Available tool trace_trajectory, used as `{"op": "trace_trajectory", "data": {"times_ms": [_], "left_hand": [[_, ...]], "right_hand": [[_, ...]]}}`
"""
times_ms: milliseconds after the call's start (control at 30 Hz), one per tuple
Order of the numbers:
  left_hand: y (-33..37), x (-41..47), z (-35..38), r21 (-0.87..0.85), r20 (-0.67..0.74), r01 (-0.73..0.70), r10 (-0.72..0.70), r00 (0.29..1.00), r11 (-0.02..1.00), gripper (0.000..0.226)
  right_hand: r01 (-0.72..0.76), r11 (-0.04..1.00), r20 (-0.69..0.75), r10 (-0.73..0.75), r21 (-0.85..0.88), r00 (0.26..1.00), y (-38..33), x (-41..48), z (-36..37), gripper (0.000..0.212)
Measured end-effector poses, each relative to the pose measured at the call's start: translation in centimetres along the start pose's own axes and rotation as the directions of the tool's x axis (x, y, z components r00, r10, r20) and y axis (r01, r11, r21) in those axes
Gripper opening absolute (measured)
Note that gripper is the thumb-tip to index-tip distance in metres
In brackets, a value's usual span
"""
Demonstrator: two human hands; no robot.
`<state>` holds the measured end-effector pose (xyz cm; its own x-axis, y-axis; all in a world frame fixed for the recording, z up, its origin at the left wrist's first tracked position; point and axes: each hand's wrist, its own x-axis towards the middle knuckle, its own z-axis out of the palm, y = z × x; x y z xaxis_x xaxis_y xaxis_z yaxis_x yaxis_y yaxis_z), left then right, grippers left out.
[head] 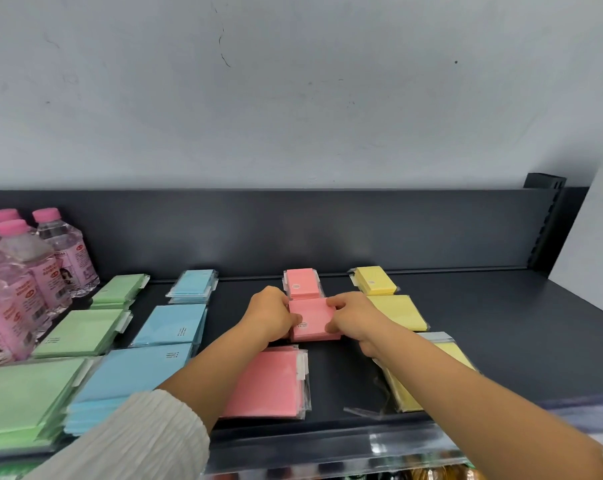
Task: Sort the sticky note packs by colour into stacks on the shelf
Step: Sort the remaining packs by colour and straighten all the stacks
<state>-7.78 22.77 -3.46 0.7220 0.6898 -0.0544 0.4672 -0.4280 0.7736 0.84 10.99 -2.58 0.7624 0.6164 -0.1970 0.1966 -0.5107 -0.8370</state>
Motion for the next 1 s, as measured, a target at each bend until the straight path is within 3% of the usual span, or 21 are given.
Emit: {"op": "trace_trajectory", "data": {"times_ms": [267,400,500,533,600,733,900,1000], "left_hand": [[-0.3,0.1,-0.3,0.031,0.038,-0.016,0.015,0.999,0.999,0.016],[0.1,-0.9,-2.0,0.148,0.063,-0.059,0.051,0.997,0.987,0.033],[0.4,-3.1,-4.9,0.382,0.186,-0.222,0.160,0.969,0.897,0.035],[0.1,-3.8,-5.9,0.424,0.258,-0.265,0.165,0.952,0.866,0.030],[-0.7,-5.4,-8.1,0.490,0.349,-0.280,0.109,0.931,0.825,0.043],[-2.6,-7.1,-10.2,0.709,0.325,-0.259,0.022,0.945,0.656,0.061],[-3.5,-7.1,-9.8,0.618,0.305,-0.227,0.036,0.952,0.753,0.037],[-3.6,-7.1,-9.2,0.635,0.309,-0.180,-0.034,0.950,0.751,0.070]], "right_hand": [[-0.009,0.995,0.013,0.007,0.102,1.000,0.0,-0.7,0.3,0.061],[0.032,0.995,-0.025,-0.029,0.098,0.999,-0.7,-2.1,0.0,0.060],[0.148,0.988,0.014,-0.149,0.042,0.989,-1.0,-4.3,-0.4,0.060],[0.182,0.983,0.048,-0.183,0.015,0.982,-0.9,-5.2,-0.3,0.063],[0.206,0.978,0.133,-0.199,-0.037,0.971,-0.4,-6.8,0.2,0.068],[0.148,0.989,0.274,-0.136,-0.026,0.952,0.3,-8.4,1.6,0.054],[0.088,0.994,0.291,-0.104,0.066,0.951,0.2,-8.8,2.7,0.045],[0.067,0.994,0.253,-0.088,0.089,0.963,0.4,-8.9,3.1,0.050]]}}
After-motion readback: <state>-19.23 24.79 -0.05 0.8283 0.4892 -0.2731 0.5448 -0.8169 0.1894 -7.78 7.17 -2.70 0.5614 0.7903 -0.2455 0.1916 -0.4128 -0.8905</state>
